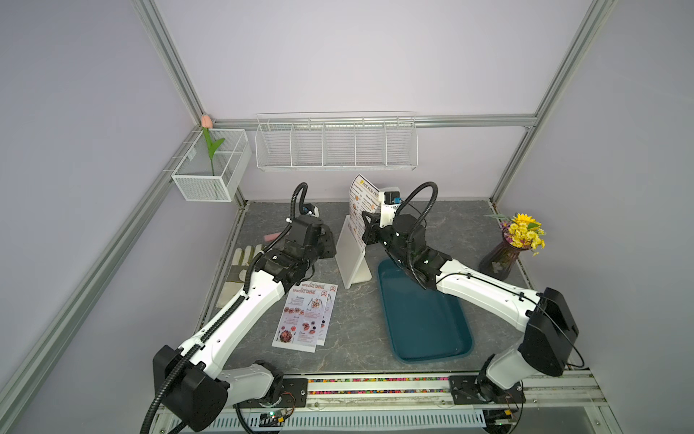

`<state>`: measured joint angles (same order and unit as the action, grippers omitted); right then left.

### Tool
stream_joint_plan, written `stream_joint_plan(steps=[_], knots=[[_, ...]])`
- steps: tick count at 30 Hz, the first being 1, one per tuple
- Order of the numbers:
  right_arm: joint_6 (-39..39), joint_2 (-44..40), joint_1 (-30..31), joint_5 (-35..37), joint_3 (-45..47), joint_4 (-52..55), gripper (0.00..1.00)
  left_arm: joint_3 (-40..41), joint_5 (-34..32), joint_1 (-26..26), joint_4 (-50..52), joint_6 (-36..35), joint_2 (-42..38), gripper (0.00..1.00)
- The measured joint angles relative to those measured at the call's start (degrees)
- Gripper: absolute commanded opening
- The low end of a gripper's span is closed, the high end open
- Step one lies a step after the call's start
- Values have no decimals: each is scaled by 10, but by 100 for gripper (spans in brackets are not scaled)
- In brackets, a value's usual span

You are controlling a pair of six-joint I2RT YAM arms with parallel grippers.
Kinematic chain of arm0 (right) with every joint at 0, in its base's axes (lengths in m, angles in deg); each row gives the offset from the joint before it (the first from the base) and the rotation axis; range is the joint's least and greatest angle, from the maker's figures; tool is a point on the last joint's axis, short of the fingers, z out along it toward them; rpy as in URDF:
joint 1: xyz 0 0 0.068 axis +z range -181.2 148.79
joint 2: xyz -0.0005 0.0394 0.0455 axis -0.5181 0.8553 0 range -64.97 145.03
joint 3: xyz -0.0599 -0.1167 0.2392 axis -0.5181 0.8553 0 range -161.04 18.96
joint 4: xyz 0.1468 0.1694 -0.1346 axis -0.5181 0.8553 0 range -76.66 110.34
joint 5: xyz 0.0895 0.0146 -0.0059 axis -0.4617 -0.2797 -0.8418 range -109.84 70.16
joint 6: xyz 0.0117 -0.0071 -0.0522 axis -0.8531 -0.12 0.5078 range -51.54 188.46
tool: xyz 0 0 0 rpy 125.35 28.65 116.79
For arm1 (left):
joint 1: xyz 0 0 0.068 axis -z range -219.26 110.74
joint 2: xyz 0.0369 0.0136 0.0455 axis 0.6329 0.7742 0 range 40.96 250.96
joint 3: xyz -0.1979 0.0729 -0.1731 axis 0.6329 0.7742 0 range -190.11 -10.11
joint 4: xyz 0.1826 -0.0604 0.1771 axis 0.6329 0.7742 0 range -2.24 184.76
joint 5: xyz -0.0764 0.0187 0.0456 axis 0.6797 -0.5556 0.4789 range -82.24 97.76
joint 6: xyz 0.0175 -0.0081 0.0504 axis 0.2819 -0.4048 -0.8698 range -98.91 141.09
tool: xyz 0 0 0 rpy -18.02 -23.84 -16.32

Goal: Replace the menus in the menu holders
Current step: Insert the menu into the menu holder.

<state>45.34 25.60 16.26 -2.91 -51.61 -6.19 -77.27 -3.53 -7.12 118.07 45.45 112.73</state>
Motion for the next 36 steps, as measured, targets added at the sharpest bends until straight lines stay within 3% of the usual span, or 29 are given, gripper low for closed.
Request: stream_joint_plan(steps=[21, 36], knots=[[9, 0, 4, 13, 42, -105, 7, 0, 0, 0, 0, 0, 0, 56], [13, 9, 4, 11, 42, -121, 7, 0, 0, 0, 0, 0, 0, 56]])
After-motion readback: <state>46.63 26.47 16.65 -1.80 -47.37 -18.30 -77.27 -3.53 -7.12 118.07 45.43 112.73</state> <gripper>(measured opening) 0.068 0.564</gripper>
